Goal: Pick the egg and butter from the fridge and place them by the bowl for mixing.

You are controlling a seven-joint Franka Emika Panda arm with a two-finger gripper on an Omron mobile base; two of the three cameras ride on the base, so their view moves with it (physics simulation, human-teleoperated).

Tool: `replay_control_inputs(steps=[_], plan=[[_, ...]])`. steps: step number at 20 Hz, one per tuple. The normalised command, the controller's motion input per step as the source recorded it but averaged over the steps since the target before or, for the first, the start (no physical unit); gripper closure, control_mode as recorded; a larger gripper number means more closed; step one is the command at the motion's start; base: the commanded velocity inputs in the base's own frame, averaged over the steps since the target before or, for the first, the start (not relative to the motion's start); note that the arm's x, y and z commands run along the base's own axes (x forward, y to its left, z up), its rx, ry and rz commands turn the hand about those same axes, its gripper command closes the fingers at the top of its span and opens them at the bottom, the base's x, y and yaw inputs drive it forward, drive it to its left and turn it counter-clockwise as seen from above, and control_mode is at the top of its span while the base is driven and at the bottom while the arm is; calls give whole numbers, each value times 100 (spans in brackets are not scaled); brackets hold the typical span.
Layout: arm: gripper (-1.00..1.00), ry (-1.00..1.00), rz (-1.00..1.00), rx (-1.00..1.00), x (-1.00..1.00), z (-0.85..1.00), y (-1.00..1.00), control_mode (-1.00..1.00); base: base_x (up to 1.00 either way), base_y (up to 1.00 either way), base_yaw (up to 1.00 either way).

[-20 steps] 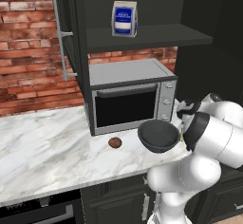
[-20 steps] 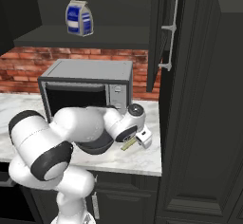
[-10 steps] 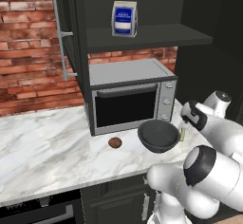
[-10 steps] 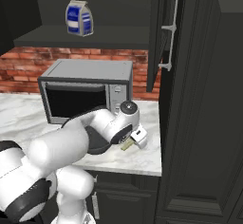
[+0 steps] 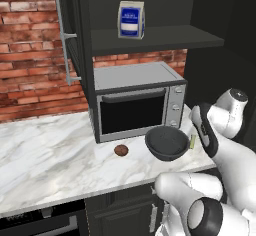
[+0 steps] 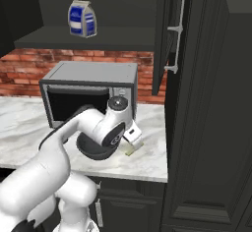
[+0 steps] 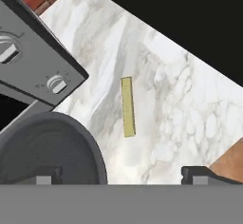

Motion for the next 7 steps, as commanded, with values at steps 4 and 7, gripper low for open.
replay_control_inputs(steps=[4,7], plan=[[-100,0,1,0,-48,44,29,-100,0,0,0],[-100,0,8,-2,-46,41,36,-100,0,0,0]])
